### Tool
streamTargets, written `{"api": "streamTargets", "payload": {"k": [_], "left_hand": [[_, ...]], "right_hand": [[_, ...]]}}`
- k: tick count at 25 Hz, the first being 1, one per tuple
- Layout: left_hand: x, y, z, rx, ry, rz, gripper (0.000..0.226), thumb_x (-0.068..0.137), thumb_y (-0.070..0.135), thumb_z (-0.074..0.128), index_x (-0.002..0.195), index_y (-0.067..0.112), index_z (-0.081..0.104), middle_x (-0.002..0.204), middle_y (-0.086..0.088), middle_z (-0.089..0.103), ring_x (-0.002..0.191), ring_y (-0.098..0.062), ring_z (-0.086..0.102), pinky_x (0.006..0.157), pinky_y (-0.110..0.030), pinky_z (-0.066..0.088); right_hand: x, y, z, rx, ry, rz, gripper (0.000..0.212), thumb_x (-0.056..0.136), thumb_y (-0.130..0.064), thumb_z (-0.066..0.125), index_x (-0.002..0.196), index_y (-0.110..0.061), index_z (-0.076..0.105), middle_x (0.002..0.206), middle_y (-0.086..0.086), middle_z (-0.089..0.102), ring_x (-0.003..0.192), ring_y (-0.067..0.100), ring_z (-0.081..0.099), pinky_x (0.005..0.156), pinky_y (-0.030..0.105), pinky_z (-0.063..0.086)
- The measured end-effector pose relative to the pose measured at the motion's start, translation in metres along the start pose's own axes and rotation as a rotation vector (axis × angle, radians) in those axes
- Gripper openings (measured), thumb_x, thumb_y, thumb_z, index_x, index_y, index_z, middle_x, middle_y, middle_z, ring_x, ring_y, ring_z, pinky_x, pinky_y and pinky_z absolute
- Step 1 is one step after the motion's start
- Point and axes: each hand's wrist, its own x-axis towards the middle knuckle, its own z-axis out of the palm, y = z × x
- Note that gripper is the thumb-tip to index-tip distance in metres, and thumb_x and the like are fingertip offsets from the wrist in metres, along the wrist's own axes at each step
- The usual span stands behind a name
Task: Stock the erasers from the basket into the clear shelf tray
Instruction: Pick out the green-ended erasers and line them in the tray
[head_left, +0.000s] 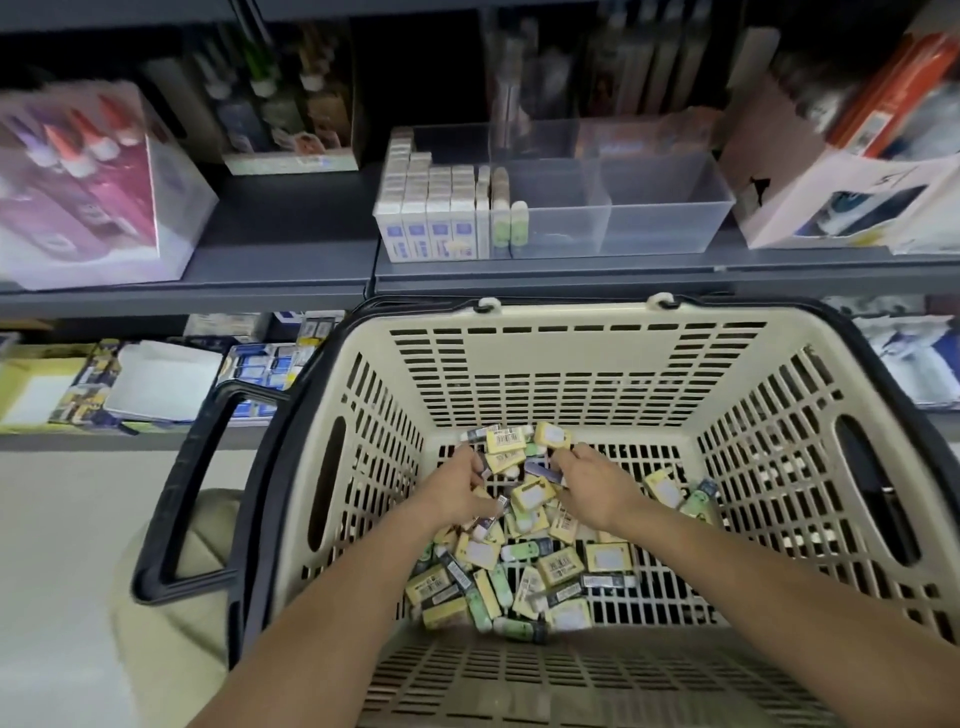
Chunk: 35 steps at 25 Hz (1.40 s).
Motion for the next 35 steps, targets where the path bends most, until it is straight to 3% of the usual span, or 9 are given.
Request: {"api": "streamTargets", "payload": {"k": [5,9,12,15,17,21,26,29,35], "left_hand": [[-0.002,0.010,0.021,0.463,-0.019,0.045,0.063,0.074,0.045,0.074,0.124,0.019,0.047,0.127,-0.007,0.048,0.122,-0.027,0.036,0.092,-0.036,0.037],[-0.001,0.012,0.011,0.326,-0.003,0.026,0.044,0.080,0.036,0.071,0.114,0.013,0.056,0.109,-0.004,0.055,0.102,-0.020,0.051,0.078,-0.027,0.042],[-0.003,0.017,0.002,0.247,0.102,0.056,0.021,0.080,0.034,0.071,0.078,0.015,0.061,0.079,0.000,0.056,0.073,-0.014,0.052,0.059,-0.025,0.038],[-0.003,0.022,0.000,0.104,0.250,0.081,0.028,0.084,0.036,0.065,0.084,0.008,0.063,0.079,-0.003,0.058,0.075,-0.018,0.053,0.062,-0.027,0.039],[-0.003,0.026,0.004,0.037,0.201,0.046,0.030,0.086,0.036,0.064,0.085,0.006,0.059,0.073,-0.003,0.055,0.069,-0.017,0.051,0.060,-0.027,0.039],[-0.006,0.038,0.027,0.192,0.053,-0.042,0.040,0.076,0.045,0.071,0.086,0.015,0.046,0.075,0.003,0.047,0.070,-0.014,0.048,0.049,-0.024,0.032],[-0.004,0.044,0.036,0.178,0.068,-0.100,0.044,0.077,0.032,0.072,0.104,0.011,0.044,0.092,-0.002,0.053,0.082,-0.019,0.053,0.066,-0.031,0.047],[0.000,0.040,0.019,-0.066,-0.091,-0.123,0.052,0.079,0.011,0.069,0.125,0.008,0.046,0.096,-0.004,0.055,0.072,-0.016,0.055,0.061,-0.028,0.048],[-0.002,0.045,0.001,-0.453,-0.330,-0.145,0.042,0.082,-0.002,0.065,0.113,0.025,0.058,0.095,0.000,0.062,0.081,-0.011,0.059,0.064,-0.025,0.047]], "right_hand": [[-0.005,0.014,-0.013,-0.010,-0.081,0.079,0.013,0.092,-0.023,0.047,0.100,-0.014,0.053,0.089,0.003,0.060,0.077,0.021,0.059,0.058,0.030,0.042],[-0.009,0.028,-0.028,0.123,-0.060,0.113,0.015,0.088,-0.024,0.051,0.096,-0.012,0.055,0.089,0.008,0.063,0.078,0.022,0.059,0.063,0.031,0.045],[-0.009,0.029,-0.038,0.354,0.000,0.074,0.010,0.085,-0.023,0.055,0.089,-0.014,0.055,0.075,0.002,0.061,0.068,0.018,0.055,0.058,0.027,0.041],[-0.008,0.023,-0.043,0.438,0.017,0.040,0.009,0.084,-0.020,0.058,0.081,-0.013,0.059,0.065,-0.005,0.053,0.064,0.011,0.049,0.054,0.019,0.037],[-0.008,0.017,-0.043,0.489,-0.050,0.021,0.006,0.082,-0.019,0.062,0.077,-0.015,0.061,0.066,-0.007,0.052,0.062,0.007,0.048,0.057,0.017,0.039],[-0.011,0.008,-0.036,0.492,-0.166,-0.005,0.005,0.082,-0.019,0.064,0.078,-0.018,0.061,0.070,-0.006,0.056,0.063,0.006,0.050,0.059,0.017,0.041],[-0.012,0.002,-0.030,0.469,-0.190,-0.045,0.015,0.083,-0.015,0.063,0.072,-0.023,0.057,0.068,-0.009,0.054,0.059,0.004,0.048,0.056,0.015,0.040],[-0.011,0.004,-0.032,0.528,-0.165,-0.029,0.012,0.082,-0.013,0.065,0.075,-0.020,0.059,0.069,-0.006,0.056,0.059,0.005,0.051,0.057,0.017,0.043],[-0.010,0.006,-0.040,0.611,-0.165,-0.035,0.032,0.082,-0.010,0.067,0.111,-0.016,0.057,0.067,-0.006,0.056,0.052,0.004,0.050,0.054,0.016,0.040]]}}
